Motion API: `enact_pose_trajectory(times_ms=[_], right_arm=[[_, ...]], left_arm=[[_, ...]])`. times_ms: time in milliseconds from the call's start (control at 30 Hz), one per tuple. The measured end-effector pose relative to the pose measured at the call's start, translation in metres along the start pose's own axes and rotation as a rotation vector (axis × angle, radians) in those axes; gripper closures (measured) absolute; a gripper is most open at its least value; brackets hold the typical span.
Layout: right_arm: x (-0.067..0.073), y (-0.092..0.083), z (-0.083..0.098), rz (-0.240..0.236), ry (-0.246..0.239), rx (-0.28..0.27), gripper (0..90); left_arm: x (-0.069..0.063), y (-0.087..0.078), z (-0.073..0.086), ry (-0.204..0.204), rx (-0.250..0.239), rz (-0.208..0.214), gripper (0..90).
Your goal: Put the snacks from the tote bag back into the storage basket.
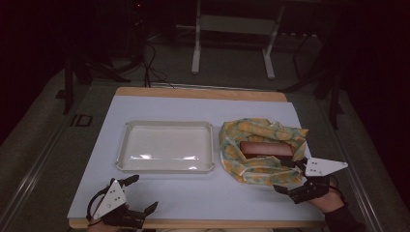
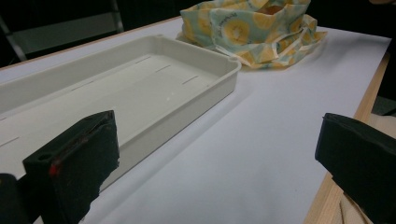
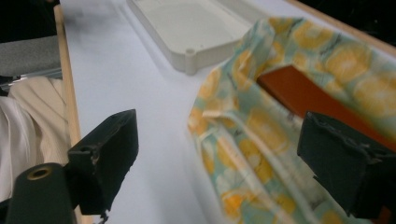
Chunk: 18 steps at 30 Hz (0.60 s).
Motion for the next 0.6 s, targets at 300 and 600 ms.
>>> enact_pose_trajectory(times_ms=[300, 600], right_arm=[[-0.028, -0.008, -0.022, 0.019, -0.033, -0.023, 16.0], [-0.062, -0.003, -0.031, 0.024, -0.031, 0.013, 21.9]], left_arm=[[0.0, 0.0, 0.0, 0.002, -0.004, 0.007, 0.0], [0.0, 0.001, 0.0, 0.002, -0.006, 0.01, 0.0]])
Point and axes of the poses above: each handheld gripper's, and its own axes: y roughly forward along the jaws, z roughly out of its underside, x roughly to its left, the point moved 5 cm from there along y, roughly forward along the jaws
